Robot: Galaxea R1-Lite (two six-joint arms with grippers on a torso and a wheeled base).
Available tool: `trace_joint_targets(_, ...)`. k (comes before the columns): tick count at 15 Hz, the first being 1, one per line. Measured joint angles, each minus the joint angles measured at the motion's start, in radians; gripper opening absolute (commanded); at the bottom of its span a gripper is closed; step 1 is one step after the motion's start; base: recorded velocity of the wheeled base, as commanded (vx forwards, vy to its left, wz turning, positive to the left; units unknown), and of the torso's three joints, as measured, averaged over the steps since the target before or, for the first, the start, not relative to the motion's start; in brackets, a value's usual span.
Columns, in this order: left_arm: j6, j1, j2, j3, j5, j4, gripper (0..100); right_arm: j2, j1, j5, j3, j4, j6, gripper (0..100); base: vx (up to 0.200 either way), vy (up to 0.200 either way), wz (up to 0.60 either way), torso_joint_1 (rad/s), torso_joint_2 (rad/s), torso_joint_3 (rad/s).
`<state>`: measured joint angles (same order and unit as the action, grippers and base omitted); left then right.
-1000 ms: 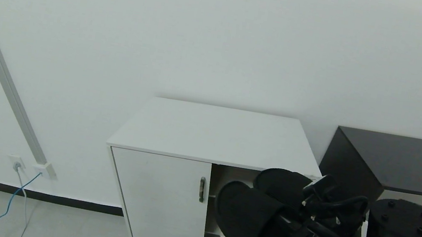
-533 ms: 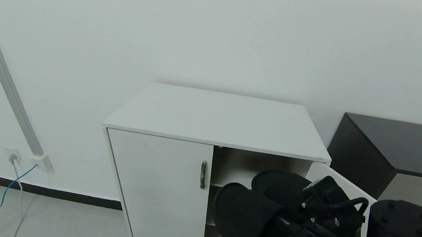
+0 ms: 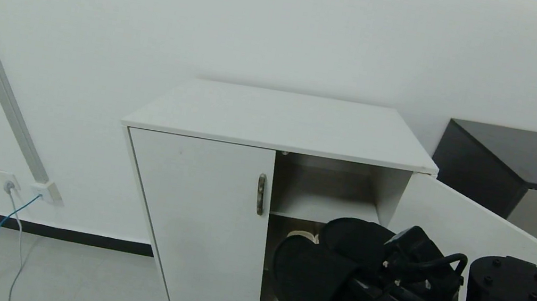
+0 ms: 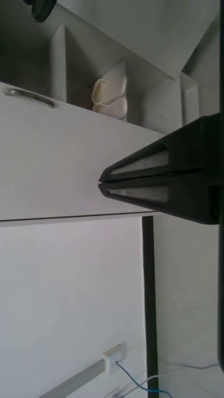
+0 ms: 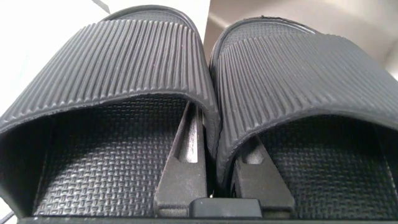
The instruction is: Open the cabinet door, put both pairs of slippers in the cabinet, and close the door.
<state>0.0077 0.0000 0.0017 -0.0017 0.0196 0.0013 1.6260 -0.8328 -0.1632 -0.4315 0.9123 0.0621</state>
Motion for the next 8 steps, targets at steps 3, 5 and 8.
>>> trace_joint_targets(3,-0.001,0.0,0.0,0.0,0.0,0.0,0,0.0,0.0,0.001,0.001,0.0,0.0,0,0.0,0.0,0.0,-0.152,0.48,0.331)
trace_joint_targets(5,0.0,0.0,0.0,0.0,0.0,0.0,0,0.0,0.0,0.0,0.001,0.0,0.0,0,0.0,0.0,0.0,-0.137,0.48,0.33)
trace_joint_targets(8,0.0,0.0,0.0,0.0,0.0,0.0,0,-0.001,-0.003,0.001,0.003,0.0,0.002,0,0.0,0.0,0.0,-0.111,0.46,0.344)
